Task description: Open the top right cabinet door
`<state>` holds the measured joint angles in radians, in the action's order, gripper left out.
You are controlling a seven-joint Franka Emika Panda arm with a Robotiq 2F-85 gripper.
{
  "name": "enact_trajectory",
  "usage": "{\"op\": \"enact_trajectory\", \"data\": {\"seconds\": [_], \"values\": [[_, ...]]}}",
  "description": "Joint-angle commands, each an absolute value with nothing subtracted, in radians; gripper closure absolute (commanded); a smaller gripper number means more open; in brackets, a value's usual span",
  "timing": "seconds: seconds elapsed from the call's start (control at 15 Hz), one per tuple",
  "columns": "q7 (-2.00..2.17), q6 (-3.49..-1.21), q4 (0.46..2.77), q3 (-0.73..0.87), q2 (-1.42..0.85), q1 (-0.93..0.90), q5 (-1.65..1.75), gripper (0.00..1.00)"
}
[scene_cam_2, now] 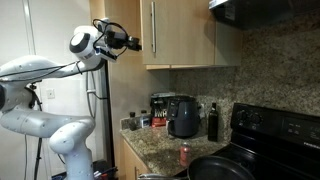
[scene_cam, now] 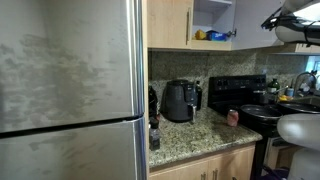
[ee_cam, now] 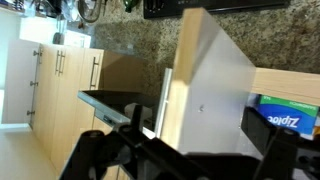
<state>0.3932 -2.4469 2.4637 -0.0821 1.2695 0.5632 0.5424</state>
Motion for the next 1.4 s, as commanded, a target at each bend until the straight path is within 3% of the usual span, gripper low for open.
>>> {"op": "enact_trajectory", "data": {"seconds": [0.0,0.53,0.93,1.0,1.33], "values": [[0.350,-2.535,2.559,0.017,1.333,0.610,0.592,0.00],[0.345,-2.611,2.712,0.131,1.438,0.676,0.543,0.00],[0.306,-2.724,2.815,0.319,1.486,0.819,0.498,0.00],[0.364,-2.678,2.778,0.361,1.493,0.689,0.526,0.00],[0.502,-2.712,2.785,0.324,1.419,0.453,0.517,0.00]]}}
